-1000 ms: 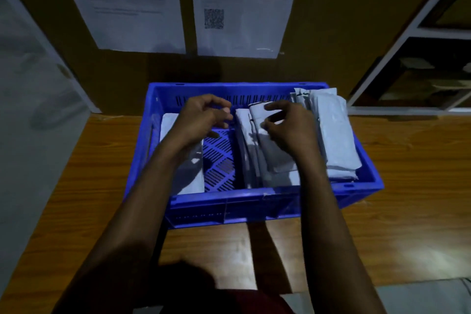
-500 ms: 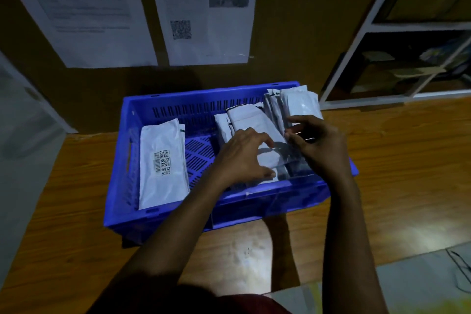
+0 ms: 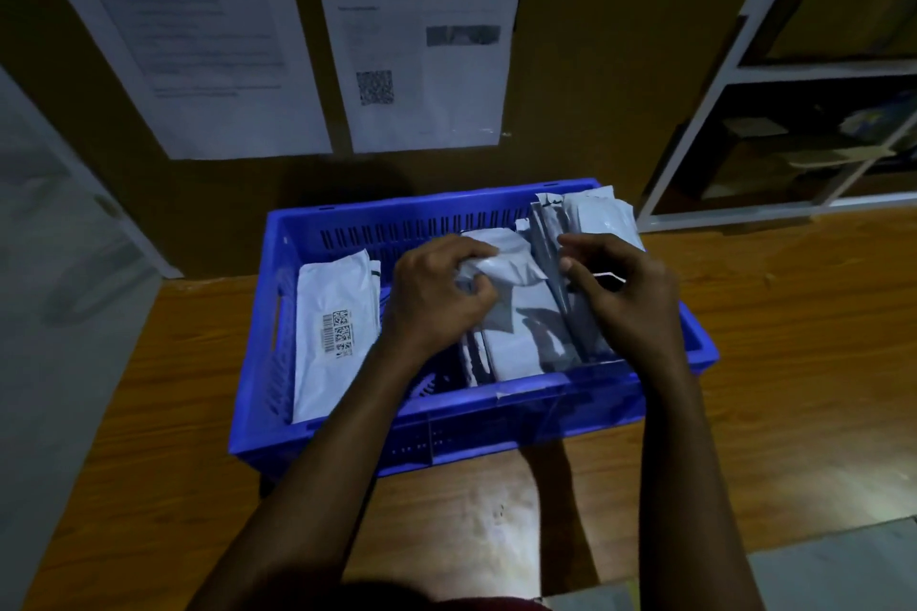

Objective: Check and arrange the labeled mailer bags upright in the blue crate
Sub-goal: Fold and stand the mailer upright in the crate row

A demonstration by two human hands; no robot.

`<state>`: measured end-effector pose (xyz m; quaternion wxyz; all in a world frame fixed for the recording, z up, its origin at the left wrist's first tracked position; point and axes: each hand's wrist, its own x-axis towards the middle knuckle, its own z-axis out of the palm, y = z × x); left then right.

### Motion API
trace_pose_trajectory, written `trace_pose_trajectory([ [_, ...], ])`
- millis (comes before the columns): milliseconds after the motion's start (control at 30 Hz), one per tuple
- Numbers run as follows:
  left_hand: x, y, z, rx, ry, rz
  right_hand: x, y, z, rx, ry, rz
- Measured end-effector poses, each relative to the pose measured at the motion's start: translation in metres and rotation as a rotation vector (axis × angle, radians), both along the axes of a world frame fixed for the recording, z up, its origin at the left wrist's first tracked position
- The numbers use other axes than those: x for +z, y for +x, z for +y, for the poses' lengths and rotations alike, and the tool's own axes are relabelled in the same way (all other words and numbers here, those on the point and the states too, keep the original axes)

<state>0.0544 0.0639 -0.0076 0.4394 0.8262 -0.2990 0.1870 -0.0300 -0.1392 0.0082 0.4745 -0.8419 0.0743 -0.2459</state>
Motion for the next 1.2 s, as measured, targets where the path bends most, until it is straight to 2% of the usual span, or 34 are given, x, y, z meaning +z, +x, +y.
trace_pose_trajectory([
  [67,0.002,0.005,0.013,0.065,-0.101,-0.002,0.002,0.004,0.006,0.012,0.038,-0.021],
  [233,0.004,0.013,0.046,0.128,-0.319,0.161,0.000,0.018,0.016,0.049,0.037,-0.038],
  [433,0.012,0.012,0.088,0.048,-0.484,0.256,-0.004,0.030,0.026,0.157,0.033,0.012],
  [467,0.012,0.013,0.096,0.021,-0.506,0.256,-0.005,0.032,0.028,0.161,0.083,0.025],
  [533,0.011,0.014,0.109,-0.050,-0.541,0.254,-0.006,0.035,0.031,0.144,0.306,0.083],
  [600,0.011,0.012,0.115,-0.143,-0.556,0.243,-0.004,0.040,0.035,0.122,0.591,0.155],
  [667,0.009,0.009,0.118,-0.224,-0.554,0.258,-0.003,0.045,0.035,0.074,0.735,0.187],
  [767,-0.001,0.007,0.120,-0.282,-0.553,0.321,-0.002,0.046,0.032,0.027,0.792,0.197],
  [867,-0.008,0.008,0.121,-0.301,-0.534,0.315,-0.003,0.042,0.027,0.039,0.763,0.140],
  [1000,-0.008,0.009,0.120,-0.310,-0.553,0.328,0.003,0.033,0.026,0.087,0.726,0.095],
  [1133,-0.006,0.013,0.120,-0.303,-0.493,0.320,0.009,0.026,0.022,0.121,0.789,0.088],
  [1200,-0.005,0.013,0.118,-0.288,-0.542,0.361,0.010,0.021,0.019,0.170,0.803,0.083],
])
